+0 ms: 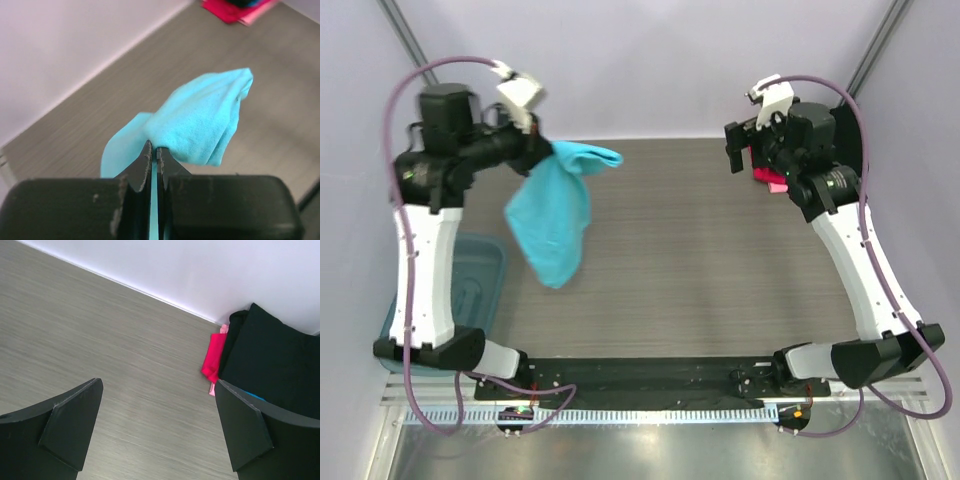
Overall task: Fold and stack the t-shirts
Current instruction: Move the tshirt to the center of the board
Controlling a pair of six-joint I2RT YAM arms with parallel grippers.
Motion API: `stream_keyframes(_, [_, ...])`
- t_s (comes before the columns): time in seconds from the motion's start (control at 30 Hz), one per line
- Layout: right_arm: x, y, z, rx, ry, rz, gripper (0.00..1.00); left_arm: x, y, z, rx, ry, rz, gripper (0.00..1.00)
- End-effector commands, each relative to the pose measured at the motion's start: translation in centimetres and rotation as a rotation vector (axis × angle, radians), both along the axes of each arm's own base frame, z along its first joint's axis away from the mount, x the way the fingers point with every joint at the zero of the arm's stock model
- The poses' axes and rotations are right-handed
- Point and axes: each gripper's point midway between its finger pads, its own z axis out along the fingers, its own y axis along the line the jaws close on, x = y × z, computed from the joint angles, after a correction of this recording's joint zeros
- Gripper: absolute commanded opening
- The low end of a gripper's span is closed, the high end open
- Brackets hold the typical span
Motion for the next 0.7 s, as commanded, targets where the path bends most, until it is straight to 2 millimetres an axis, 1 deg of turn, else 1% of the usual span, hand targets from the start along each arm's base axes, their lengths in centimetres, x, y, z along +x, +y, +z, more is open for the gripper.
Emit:
stream_keyframes(0.0, [-1.6, -0.1, -0.1, -0.019, -0.021, 0.035, 1.0, 0.0, -5.9, -2.5, 0.041, 0.07, -0.155, 0.0])
stream_keyframes(0.03, [-2.0, -0.3, -0.5, -0.027, -0.015, 0.03, 1.0, -0.8, -8.6, -3.5, 0.06, 0.096, -0.232, 0.0])
stream_keyframes(0.07, [-2.3, -0.4, -1.1, -0.051, -0.008, 0.043, 1.0, -0.6, -10.3, -5.3, 0.081, 0.14, -0.281, 0.0])
stream_keyframes(0.1, [-2.8, -0.5, -2.6, -0.068, 0.019, 0.057, 1.0, -0.8, -11.7, -6.4, 0.084, 0.17, -0.315, 0.0])
stream_keyframes(0.13, [-3.9, -0.6, -2.4, -0.084, 0.002, 0.078, 1.0, -1.7, -13.7, -7.5, 0.086, 0.198, -0.367, 0.0])
stream_keyframes(0.17, [-4.5, -0.3, -2.9, -0.113, -0.001, 0.122, 1.0, -1.5, -15.2, -9.8, 0.078, 0.266, -0.398, 0.0])
stream_keyframes(0.2, [-5.1, -0.2, -4.5, -0.13, 0.024, 0.146, 1.0, -1.7, -16.2, -10.8, 0.067, 0.299, -0.433, 0.0])
stream_keyframes(0.23, [-6.1, -0.3, -4.2, -0.132, 0.005, 0.158, 1.0, -1.7, -17.0, -12.1, 0.057, 0.349, -0.453, 0.0])
stream_keyframes(0.27, [-6.5, -0.3, -4.6, -0.137, 0.005, 0.171, 1.0, -0.9, -17.9, -14.1, 0.05, 0.411, -0.455, 0.0])
stream_keyframes(0.3, [-7.0, -0.1, -6.2, -0.141, 0.032, 0.187, 1.0, -0.4, -18.3, -15.0, 0.038, 0.456, -0.445, 0.0])
stream_keyframes(0.37, [-7.7, -0.2, -6.9, -0.147, 0.034, 0.197, 1.0, 0.4, -18.7, -16.2, 0.051, 0.478, -0.444, 0.0])
stream_keyframes(0.4, [-7.8, -0.4, -7.8, -0.141, 0.056, 0.187, 1.0, 1.2, -18.9, -17.1, 0.062, 0.489, -0.435, 0.0])
stream_keyframes(0.43, [-7.9, -0.4, -8.0, -0.129, 0.066, 0.181, 1.0, 2.0, -18.4, -17.5, 0.055, 0.494, -0.418, 0.0])
stream_keyframes(0.47, [-7.9, -0.3, -8.4, -0.122, 0.079, 0.178, 1.0, 3.2, -18.3, -17.6, 0.038, 0.471, -0.401, 0.0])
stream_keyframes(0.5, [-8.1, -0.3, -8.9, -0.112, 0.104, 0.173, 1.0, 3.8, -17.8, -18.7, 0.027, 0.49, -0.375, 0.0])
stream_keyframes(0.53, [-8.2, -0.2, -9.1, -0.106, 0.118, 0.178, 1.0, 5.2, -16.4, -19.2, -0.014, 0.517, -0.302, 0.0])
stream_keyframes(0.57, [-8.5, 0.1, -9.7, -0.105, 0.141, 0.202, 1.0, 6.7, -15.9, -19.0, -0.052, 0.478, -0.283, 0.0])
stream_keyframes(0.6, [-9.1, 0.4, -11.3, -0.121, 0.182, 0.238, 1.0, 7.5, -15.1, -19.3, -0.077, 0.479, -0.259, 0.0])
stream_keyframes(0.63, [-9.8, 0.6, -12.7, -0.139, 0.212, 0.278, 0.99, 9.0, -12.9, -20.6, -0.102, 0.509, -0.161, 0.0])
stream_keyframes(0.67, [-10.0, 0.5, -13.9, -0.144, 0.241, 0.278, 0.99, 10.5, -11.7, -20.2, -0.128, 0.48, -0.108, 0.0])
